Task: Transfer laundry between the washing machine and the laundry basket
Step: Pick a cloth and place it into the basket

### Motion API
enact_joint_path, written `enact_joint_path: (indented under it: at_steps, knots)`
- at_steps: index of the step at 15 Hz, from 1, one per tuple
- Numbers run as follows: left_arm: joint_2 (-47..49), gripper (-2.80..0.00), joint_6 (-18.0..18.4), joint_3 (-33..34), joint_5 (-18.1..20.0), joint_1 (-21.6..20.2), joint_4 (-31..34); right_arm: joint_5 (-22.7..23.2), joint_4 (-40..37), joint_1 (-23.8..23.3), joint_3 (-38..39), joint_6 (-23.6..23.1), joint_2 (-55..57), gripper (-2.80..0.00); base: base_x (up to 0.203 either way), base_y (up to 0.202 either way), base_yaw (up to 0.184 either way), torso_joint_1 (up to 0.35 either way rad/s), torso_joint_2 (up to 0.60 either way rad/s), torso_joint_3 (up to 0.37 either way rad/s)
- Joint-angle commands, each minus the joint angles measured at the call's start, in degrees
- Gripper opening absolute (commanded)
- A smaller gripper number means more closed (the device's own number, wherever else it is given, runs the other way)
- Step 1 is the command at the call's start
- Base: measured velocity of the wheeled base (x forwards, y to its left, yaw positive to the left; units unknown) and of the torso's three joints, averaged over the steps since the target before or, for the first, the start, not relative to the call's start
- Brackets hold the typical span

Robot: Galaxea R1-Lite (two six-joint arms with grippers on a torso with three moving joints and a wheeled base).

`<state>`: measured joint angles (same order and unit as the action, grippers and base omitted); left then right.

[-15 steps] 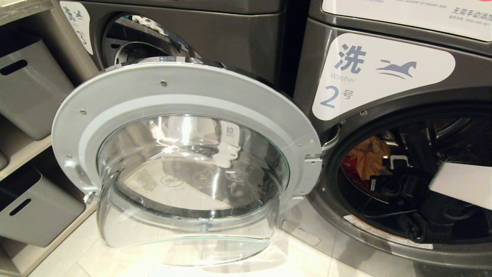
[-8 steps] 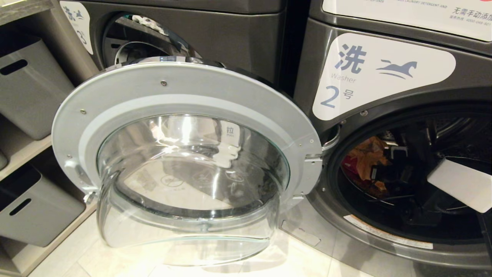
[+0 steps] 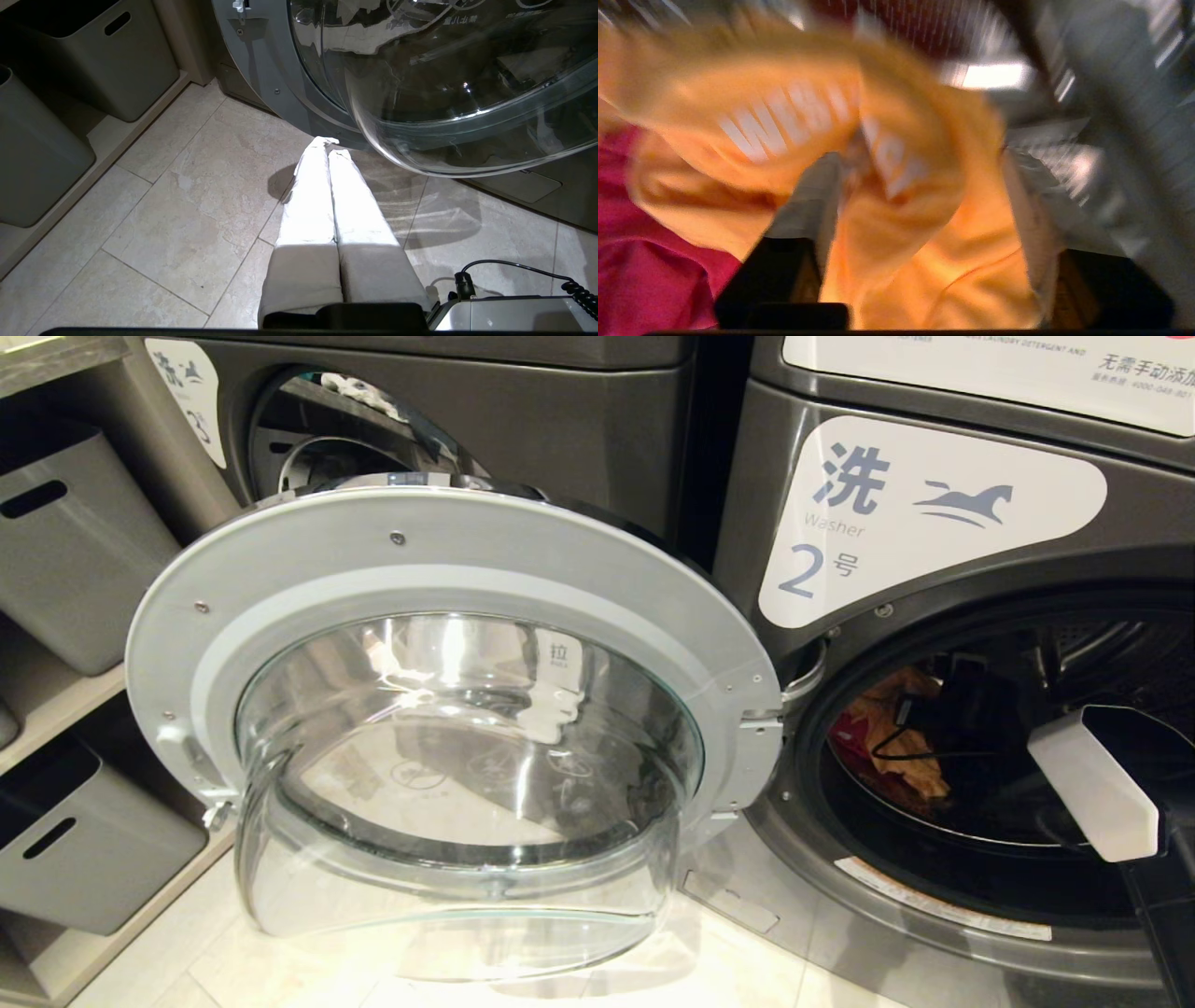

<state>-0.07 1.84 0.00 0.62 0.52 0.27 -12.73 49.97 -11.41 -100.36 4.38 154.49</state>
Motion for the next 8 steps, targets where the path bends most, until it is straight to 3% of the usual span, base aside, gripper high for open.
enact_joint_path:
  at_steps: [1, 5, 8]
  knots:
    - [0.1, -2.8, 0.0, 0.0, 0.0, 0.0, 0.0, -0.1, -9.6, -0.6, -6.4, 5.5, 4.8, 0.0, 0.0, 0.0, 0.0, 0.0, 0.0, 0.0]
    - [0.1, -2.8, 0.0, 0.0, 0.0, 0.0, 0.0, 0.7, -13.7, -0.7, -10.9, 10.3, 9.5, 0.0, 0.0, 0.0, 0.0, 0.0, 0.0, 0.0]
    - [0.1, -2.8, 0.0, 0.0, 0.0, 0.0, 0.0, 5.6, -13.7, 0.1, -11.0, 14.5, 10.2, 0.0, 0.0, 0.0, 0.0, 0.0, 0.0, 0.0]
